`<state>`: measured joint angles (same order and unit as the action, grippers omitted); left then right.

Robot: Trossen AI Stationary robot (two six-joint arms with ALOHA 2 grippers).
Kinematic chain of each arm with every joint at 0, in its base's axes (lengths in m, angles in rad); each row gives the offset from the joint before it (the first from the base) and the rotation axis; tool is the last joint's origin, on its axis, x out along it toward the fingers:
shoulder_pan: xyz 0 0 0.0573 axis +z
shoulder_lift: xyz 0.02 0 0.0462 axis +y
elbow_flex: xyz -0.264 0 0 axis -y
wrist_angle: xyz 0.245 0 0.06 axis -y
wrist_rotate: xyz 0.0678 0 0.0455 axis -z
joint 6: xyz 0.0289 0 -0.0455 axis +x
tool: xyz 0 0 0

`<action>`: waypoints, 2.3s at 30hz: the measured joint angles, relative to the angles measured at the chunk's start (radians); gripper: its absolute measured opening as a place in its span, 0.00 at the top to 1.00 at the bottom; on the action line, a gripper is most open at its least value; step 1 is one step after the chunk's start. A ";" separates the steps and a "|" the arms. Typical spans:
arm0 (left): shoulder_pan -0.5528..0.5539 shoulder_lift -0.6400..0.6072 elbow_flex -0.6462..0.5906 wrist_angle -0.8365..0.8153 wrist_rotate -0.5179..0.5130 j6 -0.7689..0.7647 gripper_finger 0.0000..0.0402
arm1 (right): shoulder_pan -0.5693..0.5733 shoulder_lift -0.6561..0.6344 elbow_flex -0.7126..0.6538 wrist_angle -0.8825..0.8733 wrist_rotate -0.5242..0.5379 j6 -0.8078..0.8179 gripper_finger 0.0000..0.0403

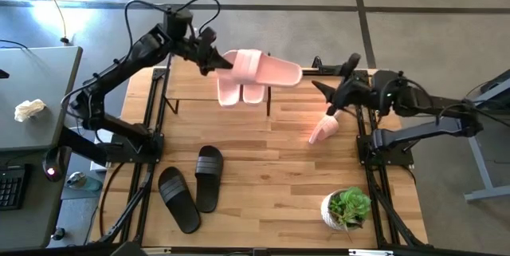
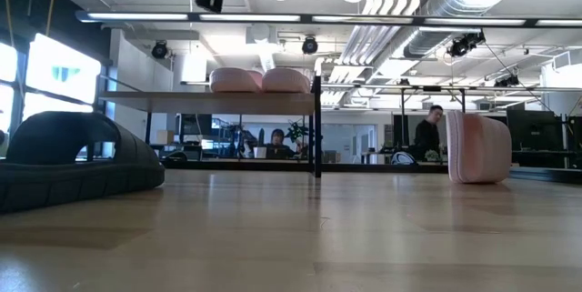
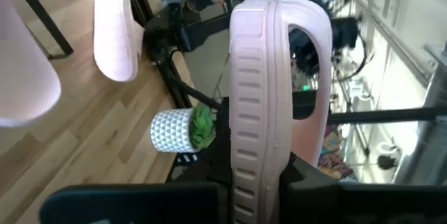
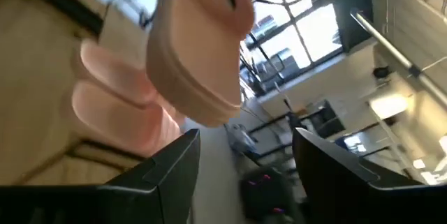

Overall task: Pick and place slides into the shelf
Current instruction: Put the pink slide under the shelf

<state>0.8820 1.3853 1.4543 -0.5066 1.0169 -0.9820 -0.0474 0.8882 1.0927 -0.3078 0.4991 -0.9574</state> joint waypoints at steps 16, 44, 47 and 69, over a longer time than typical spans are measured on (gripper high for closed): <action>0.002 0.061 0.076 -0.036 0.056 -0.062 0.96 | 0.093 0.121 0.000 0.126 0.229 -0.433 0.45; 0.001 0.062 0.075 -0.044 0.085 -0.047 0.96 | 0.134 0.174 0.000 0.174 0.206 -0.525 0.45; 0.001 0.061 0.075 -0.045 0.093 -0.044 0.96 | 0.118 0.185 0.000 0.192 0.203 -0.527 0.47; 0.015 0.060 0.075 -0.033 -0.003 0.369 0.62 | 0.147 0.236 -0.001 0.272 0.670 -0.516 0.93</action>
<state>0.8966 1.4456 1.5291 -0.5399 1.0135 -0.6131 0.0994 1.1245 1.0920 -0.0354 1.1689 -1.4733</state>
